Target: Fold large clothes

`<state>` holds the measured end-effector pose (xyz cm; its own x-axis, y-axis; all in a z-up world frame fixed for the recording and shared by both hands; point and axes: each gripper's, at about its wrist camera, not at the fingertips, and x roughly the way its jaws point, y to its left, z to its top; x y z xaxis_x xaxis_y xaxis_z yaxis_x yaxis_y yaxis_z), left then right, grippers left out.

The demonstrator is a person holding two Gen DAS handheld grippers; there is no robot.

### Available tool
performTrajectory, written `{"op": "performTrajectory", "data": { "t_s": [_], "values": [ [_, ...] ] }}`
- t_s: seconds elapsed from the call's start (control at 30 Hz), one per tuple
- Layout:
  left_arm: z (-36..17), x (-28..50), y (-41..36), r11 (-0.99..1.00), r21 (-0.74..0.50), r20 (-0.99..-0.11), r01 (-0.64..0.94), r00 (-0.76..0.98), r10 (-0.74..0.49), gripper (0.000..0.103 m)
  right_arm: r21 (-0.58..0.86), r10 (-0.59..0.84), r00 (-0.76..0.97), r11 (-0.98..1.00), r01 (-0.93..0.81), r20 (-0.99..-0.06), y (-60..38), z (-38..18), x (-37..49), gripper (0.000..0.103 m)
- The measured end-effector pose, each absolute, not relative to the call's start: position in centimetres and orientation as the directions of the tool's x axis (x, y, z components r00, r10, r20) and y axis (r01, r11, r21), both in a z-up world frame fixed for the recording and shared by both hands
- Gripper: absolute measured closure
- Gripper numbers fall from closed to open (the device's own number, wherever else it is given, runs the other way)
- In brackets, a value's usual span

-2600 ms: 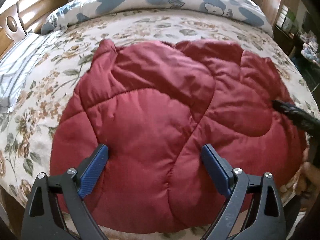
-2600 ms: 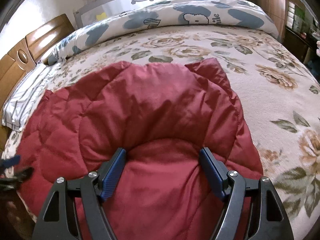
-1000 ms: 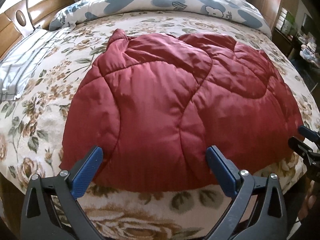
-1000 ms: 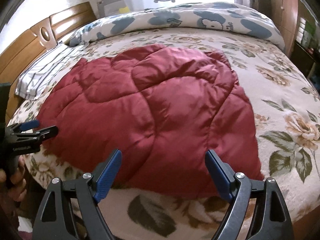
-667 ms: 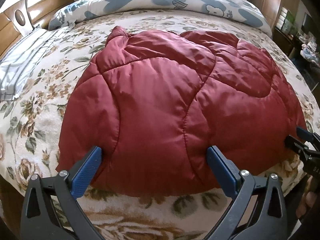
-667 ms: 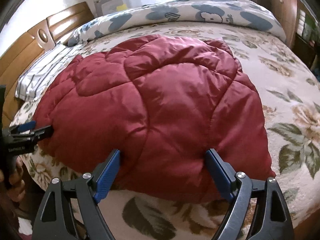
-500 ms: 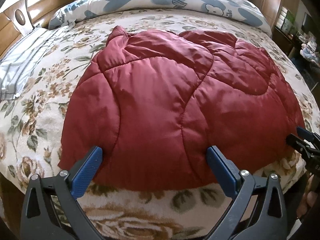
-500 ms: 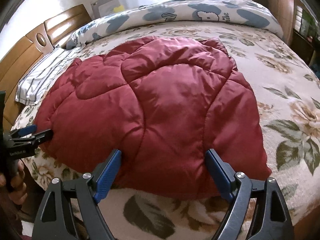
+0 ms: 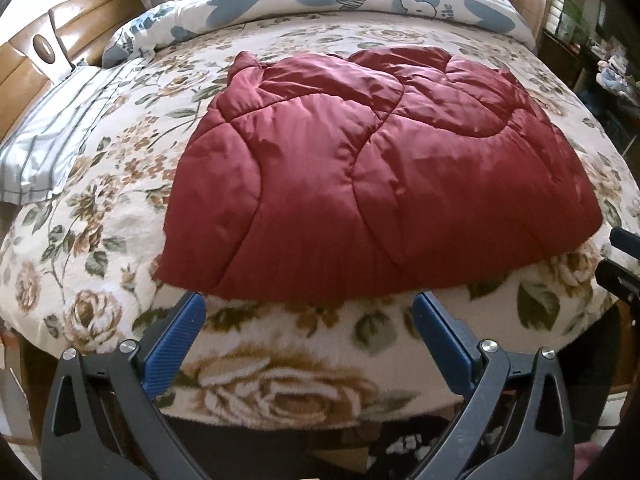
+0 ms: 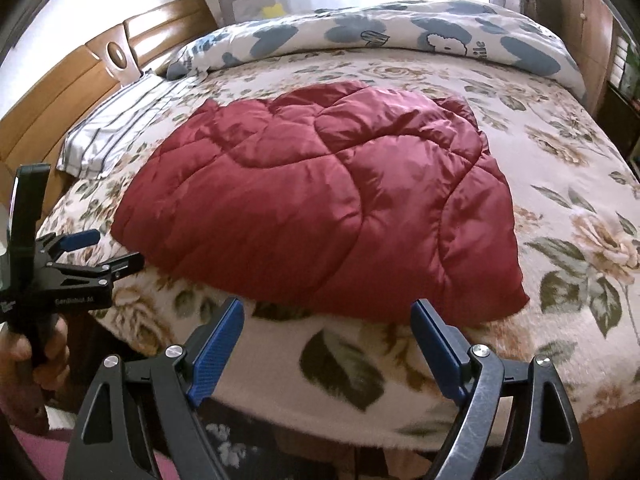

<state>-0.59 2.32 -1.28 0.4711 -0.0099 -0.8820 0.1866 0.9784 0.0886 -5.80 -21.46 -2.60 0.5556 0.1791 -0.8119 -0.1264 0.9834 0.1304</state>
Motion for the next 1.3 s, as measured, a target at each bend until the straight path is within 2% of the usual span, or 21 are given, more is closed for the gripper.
{"op": "performTrajectory", "data": {
  "t_s": [0.13, 0.27, 0.5, 1.3],
  "values": [
    [0.6, -1.3, 2.8, 0.982, 0.065, -0.871, 0.177, 0.490, -0.030, 0.000, 0.137, 0.192, 0.551, 0.981, -0.139, -0.812, -21.0, -1.3, -6.7, 0.016],
    [2.3, -1.7, 2.4, 0.980, 0.075, -0.846, 0.182, 0.532, -0.034, 0.000, 0.128, 0.199, 0.577, 0.979, -0.161, -0.792, -20.5, 0.5, -7.3, 0.010],
    [3.8, -1.3, 1.5, 0.977, 0.082, -0.825, 0.196, 0.563, -0.043, 0.000, 0.128, 0.201, 0.600, 0.978, -0.164, -0.774, -20.5, 1.4, -6.3, 0.010],
    [2.2, 1.5, 0.8, 0.978, 0.097, -0.840, 0.183, 0.542, -0.018, 0.000, 0.140, 0.190, 0.574, 0.981, -0.131, -0.796, -21.2, -0.8, -2.6, 0.010]
  ]
}}
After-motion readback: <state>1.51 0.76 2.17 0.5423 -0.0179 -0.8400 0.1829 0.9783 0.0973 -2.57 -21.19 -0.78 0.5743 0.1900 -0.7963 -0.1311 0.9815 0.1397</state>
